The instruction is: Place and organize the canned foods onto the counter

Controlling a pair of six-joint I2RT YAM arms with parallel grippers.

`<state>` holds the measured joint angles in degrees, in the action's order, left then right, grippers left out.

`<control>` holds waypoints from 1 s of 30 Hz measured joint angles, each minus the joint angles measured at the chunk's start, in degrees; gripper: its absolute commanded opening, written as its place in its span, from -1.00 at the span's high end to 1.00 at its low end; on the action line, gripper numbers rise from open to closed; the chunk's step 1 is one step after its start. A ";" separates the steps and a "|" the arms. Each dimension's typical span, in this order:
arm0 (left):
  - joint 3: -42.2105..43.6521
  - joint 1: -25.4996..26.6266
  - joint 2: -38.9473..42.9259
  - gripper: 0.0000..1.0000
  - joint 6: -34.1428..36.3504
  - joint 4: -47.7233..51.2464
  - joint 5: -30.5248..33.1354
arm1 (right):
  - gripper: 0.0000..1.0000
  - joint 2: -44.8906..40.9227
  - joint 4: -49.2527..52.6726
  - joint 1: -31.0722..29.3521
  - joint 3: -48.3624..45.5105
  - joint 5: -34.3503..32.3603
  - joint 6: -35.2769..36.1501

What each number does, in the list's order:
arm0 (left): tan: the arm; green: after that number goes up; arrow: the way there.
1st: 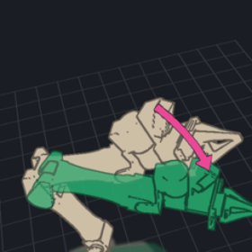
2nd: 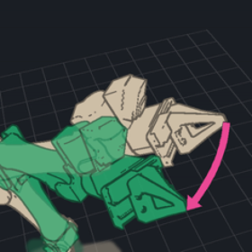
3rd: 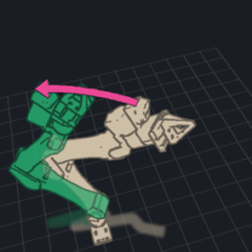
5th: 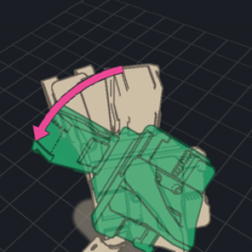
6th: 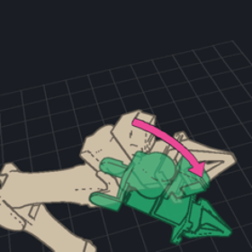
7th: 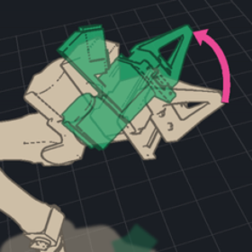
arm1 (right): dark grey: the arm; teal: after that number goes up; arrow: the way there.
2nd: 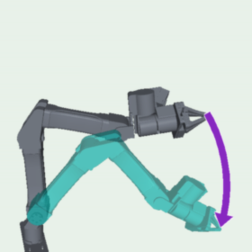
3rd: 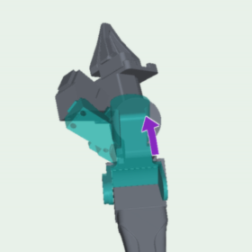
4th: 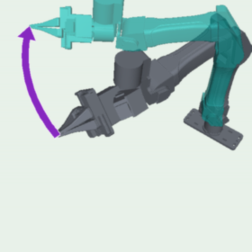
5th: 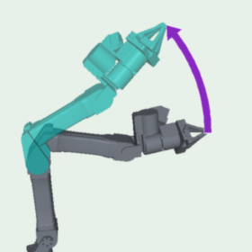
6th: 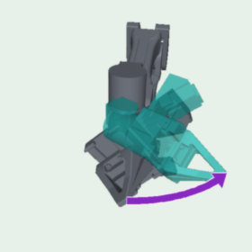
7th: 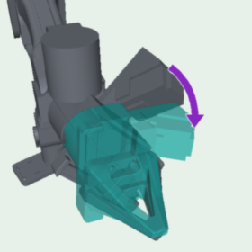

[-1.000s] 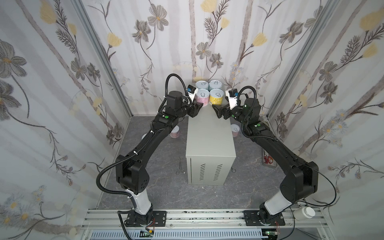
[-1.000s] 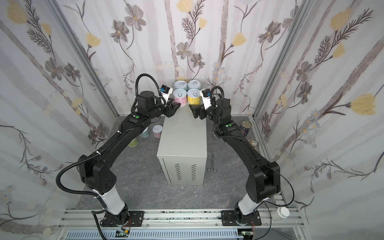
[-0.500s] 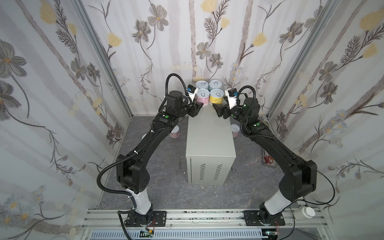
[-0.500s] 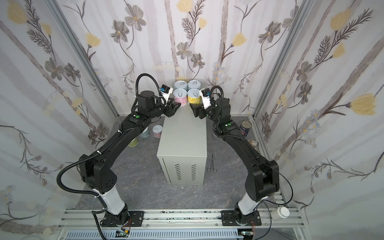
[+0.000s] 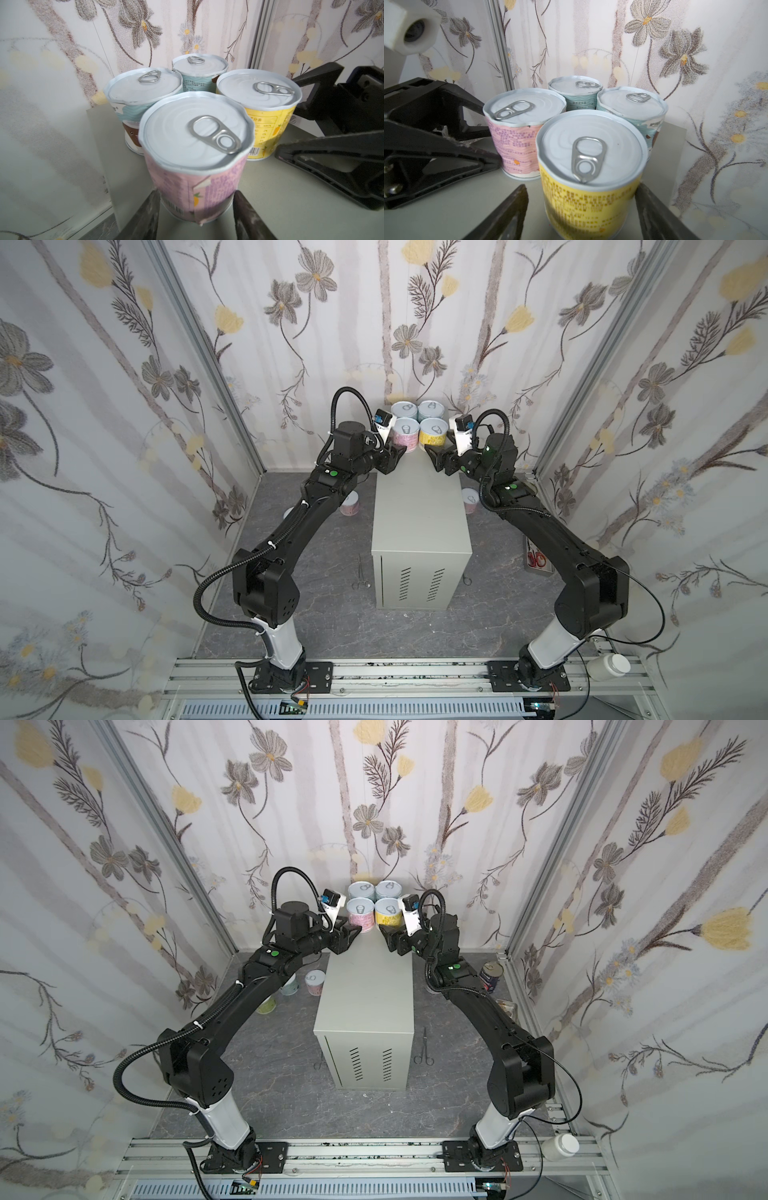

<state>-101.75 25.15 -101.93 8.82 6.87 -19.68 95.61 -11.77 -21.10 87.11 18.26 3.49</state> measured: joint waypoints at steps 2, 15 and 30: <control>0.00 0.00 0.00 -0.11 0.00 0.00 0.00 | -0.61 0.09 -0.04 0.00 0.11 0.00 0.00; -0.35 0.00 -0.24 -0.12 -0.02 0.22 0.00 | -0.57 0.70 -0.44 0.00 0.55 -0.26 -0.07; -1.29 0.00 -0.98 -0.12 -0.04 0.46 0.00 | -0.52 1.60 -0.55 0.00 1.49 -0.70 -0.24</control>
<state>-103.04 25.15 -102.91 8.78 7.33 -19.68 97.21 -12.32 -21.10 88.60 17.56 3.25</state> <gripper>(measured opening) 0.558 0.758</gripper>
